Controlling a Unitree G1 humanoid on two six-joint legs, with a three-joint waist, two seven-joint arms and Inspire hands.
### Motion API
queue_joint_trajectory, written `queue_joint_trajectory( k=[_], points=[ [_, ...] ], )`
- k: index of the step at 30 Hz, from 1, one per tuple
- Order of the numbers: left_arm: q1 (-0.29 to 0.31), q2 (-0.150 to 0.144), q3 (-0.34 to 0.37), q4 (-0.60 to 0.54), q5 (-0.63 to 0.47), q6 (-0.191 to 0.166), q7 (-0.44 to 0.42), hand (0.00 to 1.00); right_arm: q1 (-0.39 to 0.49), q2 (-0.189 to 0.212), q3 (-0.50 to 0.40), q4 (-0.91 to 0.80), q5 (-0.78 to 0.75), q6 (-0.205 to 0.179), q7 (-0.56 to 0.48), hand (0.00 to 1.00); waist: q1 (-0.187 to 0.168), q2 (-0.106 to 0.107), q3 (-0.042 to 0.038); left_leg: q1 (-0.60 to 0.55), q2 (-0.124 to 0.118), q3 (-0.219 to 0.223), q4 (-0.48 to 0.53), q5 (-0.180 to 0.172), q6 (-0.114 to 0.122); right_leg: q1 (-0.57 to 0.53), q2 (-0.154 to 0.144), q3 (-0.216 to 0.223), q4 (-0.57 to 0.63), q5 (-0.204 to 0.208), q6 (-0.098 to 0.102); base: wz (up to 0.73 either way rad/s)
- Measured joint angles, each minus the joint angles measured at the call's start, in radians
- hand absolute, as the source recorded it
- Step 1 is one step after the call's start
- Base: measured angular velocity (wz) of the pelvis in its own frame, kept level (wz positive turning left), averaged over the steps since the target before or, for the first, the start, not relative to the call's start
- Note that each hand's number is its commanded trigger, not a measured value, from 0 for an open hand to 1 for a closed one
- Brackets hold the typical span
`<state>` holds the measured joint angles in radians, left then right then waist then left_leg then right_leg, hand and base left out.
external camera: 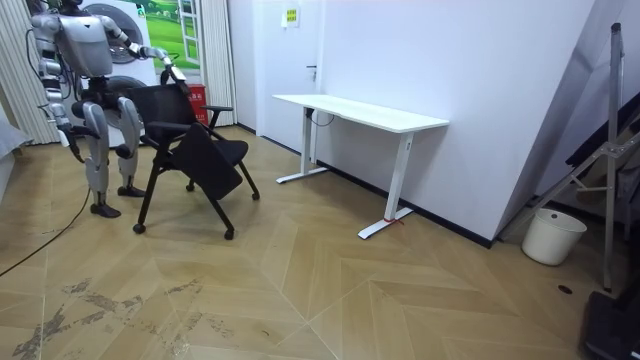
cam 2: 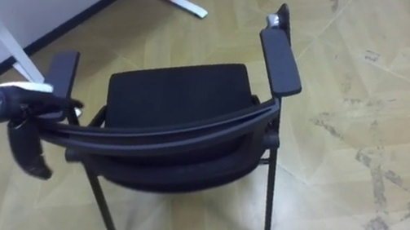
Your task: Push chair
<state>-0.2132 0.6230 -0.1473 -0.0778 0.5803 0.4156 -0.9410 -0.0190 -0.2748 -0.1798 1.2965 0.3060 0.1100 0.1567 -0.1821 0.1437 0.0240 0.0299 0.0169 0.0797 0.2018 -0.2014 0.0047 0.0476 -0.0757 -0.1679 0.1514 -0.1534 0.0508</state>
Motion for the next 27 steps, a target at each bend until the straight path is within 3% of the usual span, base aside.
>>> queue_joint_trajectory(
  k=[6, 12, 27],
  points=[
    [-0.073, 0.048, 0.000, -0.038, 0.003, -0.003, -0.044, 0.00, 0.001, -0.003, -0.002, 0.001, -0.006, -0.013, 0.001, 0.00, -0.001, 0.005, -0.0065, 0.006, 0.002, -0.004, 0.004, 0.000, 0.000, 0.008, 0.001, -0.003, 0.004, -0.001, -0.001, 0.02],
    [-0.077, 0.089, 0.000, -0.147, 0.004, -0.001, -0.099, 0.00, 0.001, -0.004, -0.017, 0.032, -0.014, -0.012, 0.030, 0.00, 0.003, 0.003, -0.0074, 0.018, 0.001, -0.004, 0.001, 0.000, 0.000, 0.020, 0.000, -0.011, 0.004, -0.001, -0.001, 0.02],
    [-0.077, 0.096, -0.019, -0.288, 0.001, 0.001, -0.142, 0.00, 0.007, -0.006, -0.007, 0.036, -0.010, -0.011, 0.027, 0.00, 0.018, 0.009, -0.0108, 0.020, -0.003, -0.017, -0.003, 0.000, 0.000, 0.022, 0.001, 0.003, 0.005, -0.001, -0.003, 0.01]
  ],
)
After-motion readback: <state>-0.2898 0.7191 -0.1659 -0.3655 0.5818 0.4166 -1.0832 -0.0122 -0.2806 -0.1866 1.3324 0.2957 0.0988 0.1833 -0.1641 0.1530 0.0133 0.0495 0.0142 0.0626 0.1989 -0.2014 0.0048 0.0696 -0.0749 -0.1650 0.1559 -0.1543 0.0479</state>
